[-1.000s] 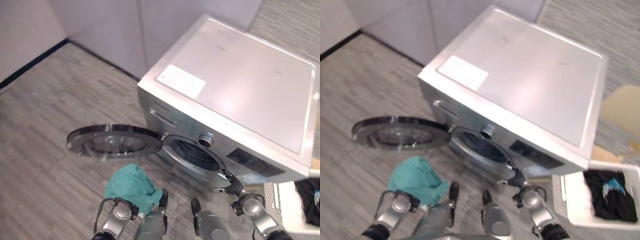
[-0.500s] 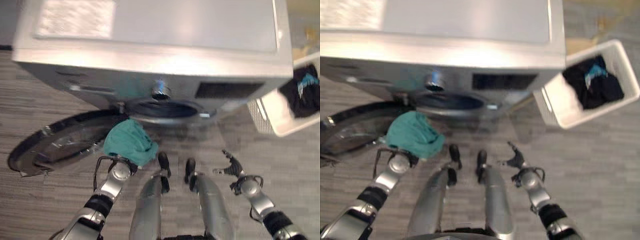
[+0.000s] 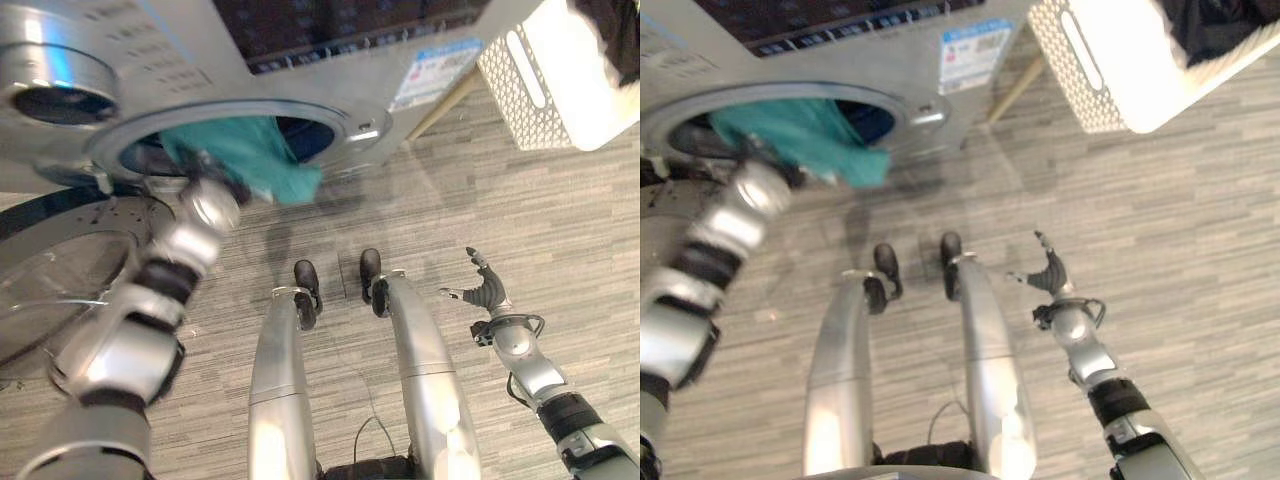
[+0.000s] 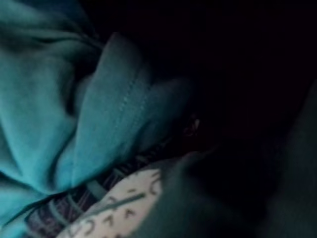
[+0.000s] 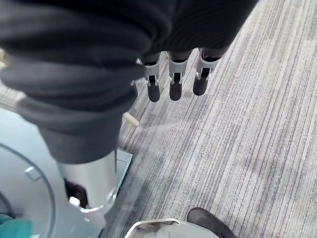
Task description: Grab the laundry basket,head to the washer,open it,put in the laundry and shut it.
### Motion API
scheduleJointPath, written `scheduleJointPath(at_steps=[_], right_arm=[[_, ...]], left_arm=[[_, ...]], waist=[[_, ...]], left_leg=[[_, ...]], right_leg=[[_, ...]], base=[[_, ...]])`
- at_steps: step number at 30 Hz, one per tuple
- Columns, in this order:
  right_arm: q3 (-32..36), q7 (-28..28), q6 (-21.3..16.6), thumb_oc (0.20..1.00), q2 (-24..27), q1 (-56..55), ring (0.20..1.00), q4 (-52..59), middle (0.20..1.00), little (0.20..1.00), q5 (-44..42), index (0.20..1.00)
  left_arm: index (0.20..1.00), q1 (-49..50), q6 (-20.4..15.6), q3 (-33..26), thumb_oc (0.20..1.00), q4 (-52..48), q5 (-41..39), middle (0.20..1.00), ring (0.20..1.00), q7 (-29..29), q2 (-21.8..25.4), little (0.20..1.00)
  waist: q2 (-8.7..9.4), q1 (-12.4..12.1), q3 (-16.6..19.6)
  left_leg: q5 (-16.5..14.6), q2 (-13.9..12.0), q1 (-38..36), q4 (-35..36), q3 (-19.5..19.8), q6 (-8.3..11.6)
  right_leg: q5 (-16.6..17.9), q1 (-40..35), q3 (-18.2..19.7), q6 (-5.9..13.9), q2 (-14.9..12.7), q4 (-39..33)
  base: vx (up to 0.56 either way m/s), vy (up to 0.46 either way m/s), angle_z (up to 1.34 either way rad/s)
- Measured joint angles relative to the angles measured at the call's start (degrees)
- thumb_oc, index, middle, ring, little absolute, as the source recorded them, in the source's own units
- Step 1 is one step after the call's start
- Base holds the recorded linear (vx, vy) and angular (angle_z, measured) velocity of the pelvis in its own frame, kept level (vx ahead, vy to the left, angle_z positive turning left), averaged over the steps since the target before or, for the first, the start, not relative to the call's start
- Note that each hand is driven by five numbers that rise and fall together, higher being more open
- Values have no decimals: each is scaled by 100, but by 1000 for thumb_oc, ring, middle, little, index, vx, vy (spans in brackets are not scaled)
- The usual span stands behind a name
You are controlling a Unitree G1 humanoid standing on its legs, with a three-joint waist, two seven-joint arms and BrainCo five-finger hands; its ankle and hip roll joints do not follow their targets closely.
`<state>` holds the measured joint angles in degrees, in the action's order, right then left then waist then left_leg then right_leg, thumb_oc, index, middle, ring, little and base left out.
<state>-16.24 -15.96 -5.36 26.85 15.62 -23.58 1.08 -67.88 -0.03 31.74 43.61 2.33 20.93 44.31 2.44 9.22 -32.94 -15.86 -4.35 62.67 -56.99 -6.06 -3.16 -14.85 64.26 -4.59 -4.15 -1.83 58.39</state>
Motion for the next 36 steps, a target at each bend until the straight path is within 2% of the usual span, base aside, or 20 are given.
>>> scheduleJointPath(at_steps=[1, 2, 4, 5, 6, 9, 13, 16, 18, 23, 27, 32, 33, 35, 36], right_arm=[[23, 3, -41, 1000, 6, 17, 1000, 31, 1000, 1000, -4, 1000], [29, 8, -121, 1000, 59, 15, 1000, 62, 1000, 1000, -15, 1000], [13, 38, -210, 1000, 166, 18, 1000, 84, 1000, 1000, -24, 1000], [52, 62, -219, 1000, 183, 20, 1000, 78, 1000, 1000, -63, 1000], [44, 99, -258, 1000, 206, 34, 1000, 96, 1000, 1000, -179, 1000], [44, 214, -409, 1000, 429, 60, 1000, 229, 1000, 1000, -280, 1000], [37, 268, -423, 1000, 528, 67, 1000, 233, 1000, 1000, -391, 1000], [0, 415, -420, 1000, 603, 67, 1000, 235, 1000, 1000, -387, 1000], [-8, 467, -418, 1000, 607, 62, 1000, 207, 1000, 1000, -387, 1000], [-35, 493, -425, 1000, 681, 58, 1000, 176, 1000, 1000, -394, 1000], [-52, 489, -425, 1000, 695, 23, 1000, 156, 1000, 1000, -394, 1000], [-141, 380, -415, 1000, 548, 34, 1000, 7, 1000, 1000, -377, 1000], [-144, 335, -411, 1000, 402, 67, 1000, -85, 1000, 1000, -359, 1000], [-6, 215, -372, 1000, 94, 64, 1000, -283, 1000, 1000, -338, 1000], [-76, 186, -347, 1000, 43, 33, 1000, -316, 1000, 1000, -338, 1000]], left_arm=[[200, -313, 1, 126, 200, 116, 1, 200, 200, 17, 144, 200], [200, -1149, -5, 586, 200, 336, 1, 200, 200, 146, 387, 200], [200, -1591, -121, 1051, 200, 523, 19, 200, 200, 308, 550, 200], [404, -1629, -119, 1160, 404, 533, 20, 404, 404, 304, 562, 404], [1000, -1768, -121, 1485, 1000, 742, 21, 1000, 1000, 268, 548, 1000], [1000, -2392, -97, 1931, 1000, 1346, 20, 1000, 1000, -9, 571, 1000], [1000, -2614, -107, 2475, 1000, 1611, 192, 1000, 1000, -616, 585, 1000], [1000, -2512, -73, 2800, 1000, 1795, 989, 1000, 1000, -991, 573, 1000], [1000, -2335, -54, 2755, 1000, 1823, 1387, 1000, 1000, -1159, 534, 1000], [1000, -1635, 6, 2361, 1000, 1806, 1636, 1000, 1000, -1226, 350, 1000], [1000, -1380, 18, 1781, 1000, 1601, 1590, 1000, 1000, -1094, 355, 1000], [1000, -201, 70, 707, 1000, 660, 1370, 1000, 1000, -513, 370, 1000], [1000, 535, 68, 185, 1000, 258, 1337, 1000, 1000, -331, 263, 1000], [1000, 1743, 40, -884, 1000, -376, 976, 1000, 1000, -33, -265, 1000], [1000, 2140, 42, -891, 1000, -386, 904, 1000, 1000, -18, -395, 1000]], waist=[[-1, 12, -1], [-3, 76, 1], [-4, 71, 0], [-4, 25, 0], [-2, 38, 2], [-4, 79, 1], [-4, 109, 1], [-5, 113, 1], [-4, 122, 1], [-14, 64, 22], [-12, 3, 24], [-25, -150, 36], [-26, -202, 35], [-26, -236, 35], [-24, -233, 46]], left_leg=[[0, 2, 113, -47, 3, -3], [-7, -18, 347, -166, -3, -2], [-15, -51, 588, -288, -6, -9], [-15, -65, 671, -318, -5, -9], [-14, -107, 782, -352, 8, -9], [-21, -133, 1056, -435, 9, -17], [-89, -209, 1089, -538, -3, -14], [-150, -256, 1087, -640, -1, -13], [-150, -255, 1071, -659, 1, -13], [-121, -204, 909, -557, 26, -71], [-16, -118, 867, -400, 48, -55], [136, -22, 443, 11, 169, 38], [210, 31, 163, 201, 203, 111], [340, 136, -386, 699, 173, 151], [379, 158, -617, 904, 167, 164]], right_leg=[[2, 106, -3, 4, 0, 56], [-16, 347, 24, -20, 19, 148], [-21, 589, 23, -31, 34, 255], [-13, 670, 23, -24, 51, 272], [-5, 781, 31, -14, 97, 266], [70, 1033, 18, 4, 113, 310], [81, 1048, 19, -13, 175, 322], [78, 1036, 17, -16, 210, 372], [78, 1015, 16, -17, 206, 394], [25, 853, 11, -35, 158, 348], [36, 821, -24, -22, 67, 301], [86, 345, -182, -45, -9, -27], [91, 61, -216, -59, -47, -162], [125, -414, -211, -52, -117, -522], [133, -640, -202, -38, -118, -675]], base=[[56, 6, -9], [40, 4, -5], [29, 1, -6], [35, -16, -7], [27, -15, -5], [20, -14, -5], [17, 6, -10], [4, -2, -12], [0, 0, 0], [-40, -1, 7], [-44, -17, 15], [-50, -23, 17], [-42, -16, 20], [-21, -3, 21], [-6, -6, 19]])
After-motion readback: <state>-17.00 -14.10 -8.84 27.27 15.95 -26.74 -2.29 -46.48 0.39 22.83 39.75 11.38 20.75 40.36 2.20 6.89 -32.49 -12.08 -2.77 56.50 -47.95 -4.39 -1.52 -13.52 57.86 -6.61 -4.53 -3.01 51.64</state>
